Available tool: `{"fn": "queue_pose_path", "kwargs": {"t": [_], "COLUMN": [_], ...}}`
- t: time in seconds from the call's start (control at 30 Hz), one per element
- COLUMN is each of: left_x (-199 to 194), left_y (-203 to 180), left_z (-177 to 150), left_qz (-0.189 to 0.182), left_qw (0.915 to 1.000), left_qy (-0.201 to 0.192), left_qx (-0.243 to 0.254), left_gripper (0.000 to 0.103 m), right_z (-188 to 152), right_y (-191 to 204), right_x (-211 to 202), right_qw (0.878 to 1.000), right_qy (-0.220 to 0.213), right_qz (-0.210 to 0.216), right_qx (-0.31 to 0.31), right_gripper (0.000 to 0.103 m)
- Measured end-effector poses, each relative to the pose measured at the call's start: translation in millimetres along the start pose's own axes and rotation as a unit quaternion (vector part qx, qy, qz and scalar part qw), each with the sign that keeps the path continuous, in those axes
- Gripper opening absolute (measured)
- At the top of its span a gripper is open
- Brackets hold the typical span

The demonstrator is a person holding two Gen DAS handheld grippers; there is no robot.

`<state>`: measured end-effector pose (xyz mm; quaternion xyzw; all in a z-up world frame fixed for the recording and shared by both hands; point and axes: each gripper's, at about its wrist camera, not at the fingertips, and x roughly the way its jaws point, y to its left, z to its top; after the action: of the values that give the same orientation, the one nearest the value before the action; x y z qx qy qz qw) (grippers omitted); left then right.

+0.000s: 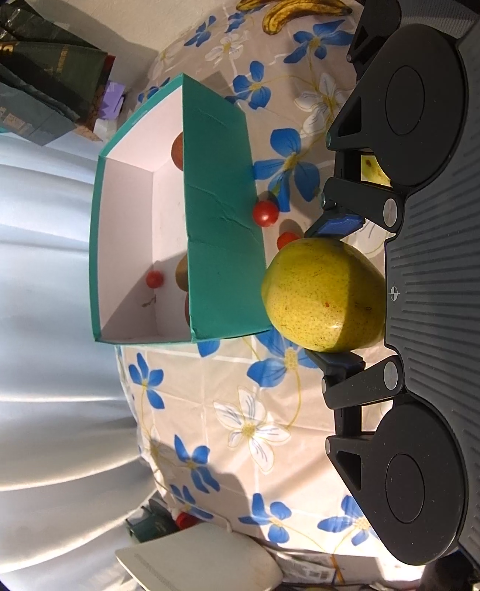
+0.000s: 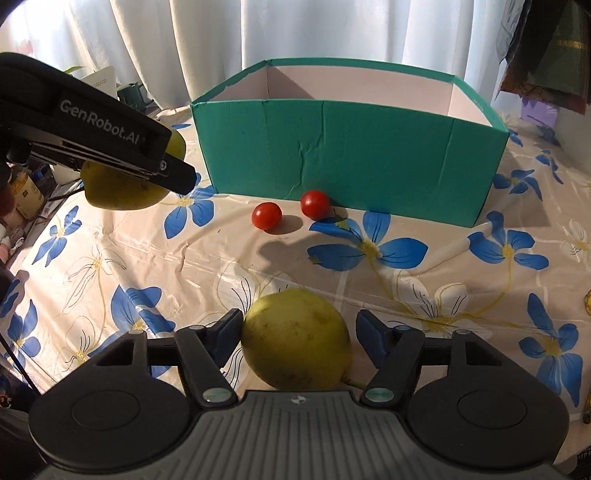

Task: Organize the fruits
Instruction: 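Lift the yellow pear with the left tool while the right tool grasps another yellow pear, then carry the pear into the box and open the left tool while the right tool carries its pear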

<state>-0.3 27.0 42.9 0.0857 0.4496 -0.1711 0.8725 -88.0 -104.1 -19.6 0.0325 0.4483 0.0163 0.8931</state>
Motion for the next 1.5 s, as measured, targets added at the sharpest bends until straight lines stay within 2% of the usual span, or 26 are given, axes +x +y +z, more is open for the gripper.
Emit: {"fn": "queue_pose_path", "kwargs": {"t": [0.33, 0.67, 1.03, 1.27, 1.5], "left_x": [1, 3, -4, 8, 34], "left_y": [0, -9, -30, -37, -40], "left_z": [0, 13, 56, 79, 96], "left_qz": [0.001, 0.012, 0.019, 0.018, 0.013], "left_qw": [0.9999, 0.9995, 0.9967, 0.996, 0.9965], "left_qy": [0.002, -0.006, -0.058, -0.075, -0.074], "left_qx": [0.011, 0.029, 0.053, 0.046, 0.037], "left_gripper": [0.063, 0.063, 0.064, 0.063, 0.063], "right_z": [3, 21, 48, 58, 68], "right_y": [-3, -21, -46, -58, -66], "right_x": [2, -34, -66, -76, -78], "right_qw": [0.999, 0.994, 0.981, 0.974, 0.969], "right_qy": [0.0, -0.071, -0.147, -0.175, -0.19], "right_qz": [-0.024, -0.055, -0.093, -0.114, -0.123], "right_qx": [0.024, 0.061, 0.084, 0.091, 0.098], "right_gripper": [0.062, 0.062, 0.062, 0.062, 0.062]}}
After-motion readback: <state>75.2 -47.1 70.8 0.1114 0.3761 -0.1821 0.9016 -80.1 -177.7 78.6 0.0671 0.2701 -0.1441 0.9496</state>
